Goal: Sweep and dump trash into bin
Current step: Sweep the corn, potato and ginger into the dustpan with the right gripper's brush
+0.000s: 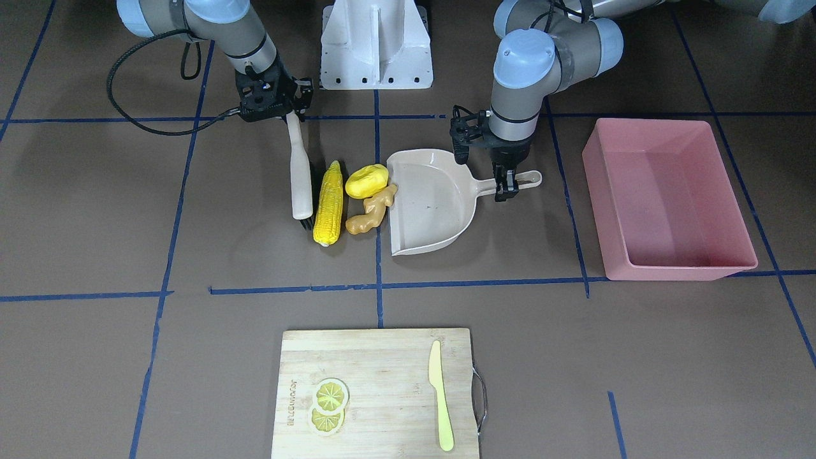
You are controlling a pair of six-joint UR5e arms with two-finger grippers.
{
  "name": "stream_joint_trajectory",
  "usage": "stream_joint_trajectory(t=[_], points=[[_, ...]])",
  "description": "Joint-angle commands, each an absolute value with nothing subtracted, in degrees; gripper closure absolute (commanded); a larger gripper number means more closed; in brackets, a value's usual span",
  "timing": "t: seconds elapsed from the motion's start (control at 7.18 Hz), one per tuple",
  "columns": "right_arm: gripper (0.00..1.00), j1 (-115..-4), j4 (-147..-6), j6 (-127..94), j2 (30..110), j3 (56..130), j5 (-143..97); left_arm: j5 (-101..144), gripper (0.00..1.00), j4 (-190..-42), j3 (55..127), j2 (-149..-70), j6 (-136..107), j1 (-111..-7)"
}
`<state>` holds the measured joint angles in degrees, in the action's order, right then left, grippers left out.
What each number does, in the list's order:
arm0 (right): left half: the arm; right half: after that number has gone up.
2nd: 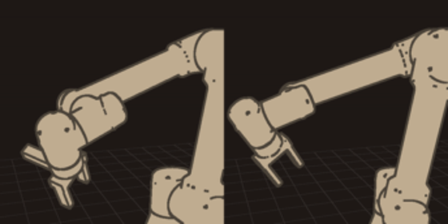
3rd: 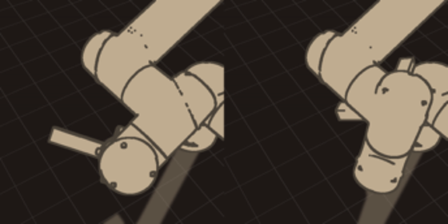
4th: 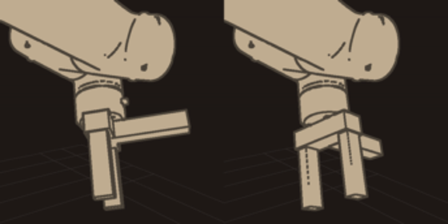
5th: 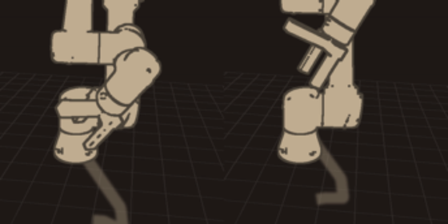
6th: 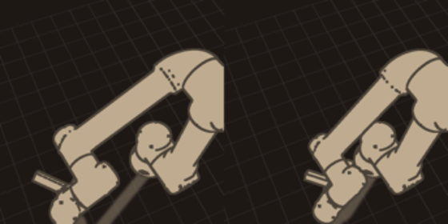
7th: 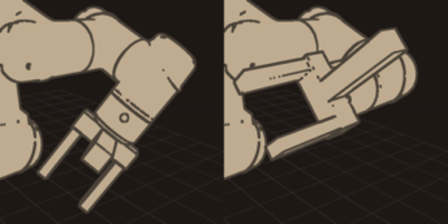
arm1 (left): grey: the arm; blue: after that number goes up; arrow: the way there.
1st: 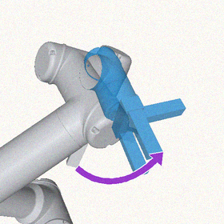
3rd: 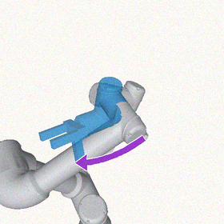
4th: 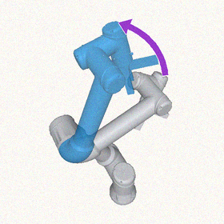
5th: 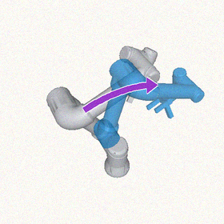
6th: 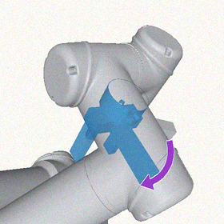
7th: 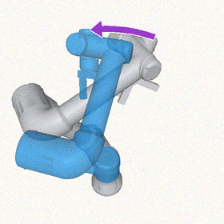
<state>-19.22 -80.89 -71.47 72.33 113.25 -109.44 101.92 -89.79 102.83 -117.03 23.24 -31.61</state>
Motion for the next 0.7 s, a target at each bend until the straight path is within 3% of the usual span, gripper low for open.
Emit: stream_joint_trajectory(t=[0.0, 0.56], points=[[0.99, -18.7, -81.4, -72.2, 70.8, 111.8, -109.1, 101.8, 0.73, -89.7, 99.9, -120.4, 20.6, -31.5], [0.99, -18.1, -81.3, -74.4, 64.3, 107.3, -109.1, 101.6, 0.73, -89.8, 98.7, -122.3, 16.7, -30.5]])
